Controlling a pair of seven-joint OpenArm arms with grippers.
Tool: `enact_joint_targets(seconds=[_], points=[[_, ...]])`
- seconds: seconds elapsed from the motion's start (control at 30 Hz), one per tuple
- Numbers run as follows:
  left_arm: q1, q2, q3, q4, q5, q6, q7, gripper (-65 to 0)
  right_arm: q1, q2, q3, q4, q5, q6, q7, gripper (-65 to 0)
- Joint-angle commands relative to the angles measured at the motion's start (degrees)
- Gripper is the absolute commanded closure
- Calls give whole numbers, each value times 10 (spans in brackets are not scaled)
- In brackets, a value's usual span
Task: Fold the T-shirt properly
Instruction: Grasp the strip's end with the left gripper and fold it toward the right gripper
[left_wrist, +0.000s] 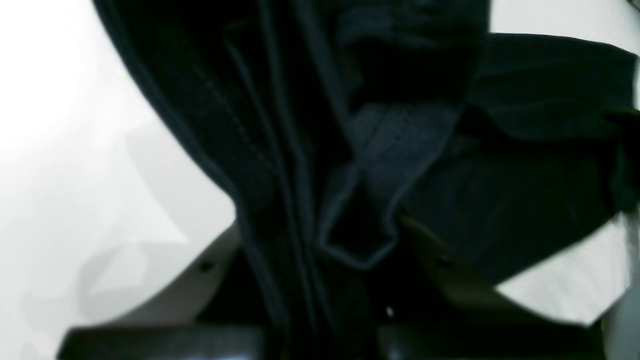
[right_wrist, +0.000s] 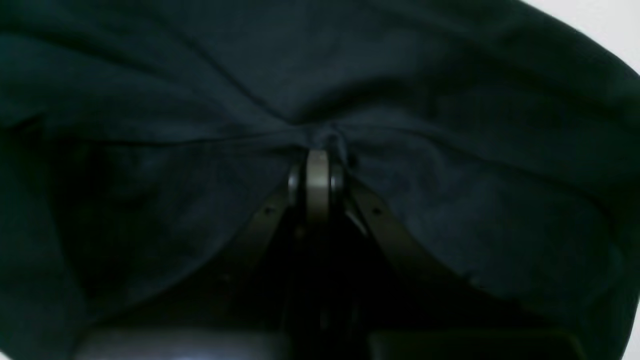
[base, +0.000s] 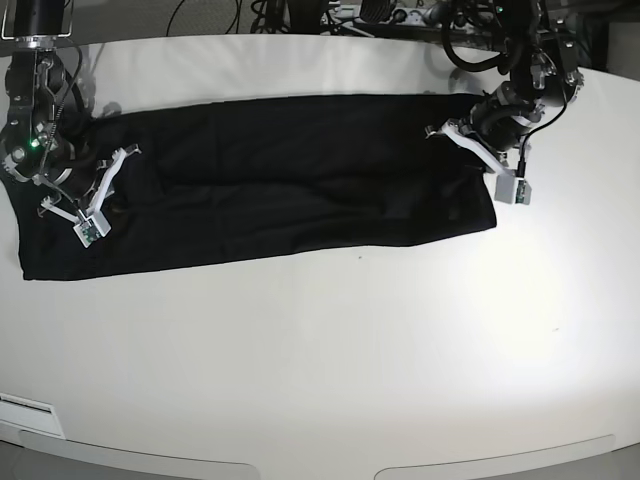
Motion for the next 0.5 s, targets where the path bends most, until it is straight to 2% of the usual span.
enact_joint_targets(seconds=[0.0,0.1,0.13,0.27,0.33,0.4,0.47], points=[[-2,-3,-8,10,-20,-7,-12,0,6,11,2,4,-7,-9,3,0],[-2,-3,-19,10,-70,-26,-9,0,6,11,2,4,16,-2,1,0],[-2,-3,-22,10,-96,-43,-7,0,5,10,2,4,26,4,0,0],[-4,1,-22,10,-242,-152,5,0,5,-5,2,4,49,16,-26,0],[-14,12,-17,10,-301,-192,35,0,5,-14,2,4,49,23,-36,0],[-25,27,-3,10,-329,-213,56,0,5,-19,2,4,50,23,-38,0],[-33,47,20,10,-326,-216,56,0,4,-19,2,4,50,22,-38,0]])
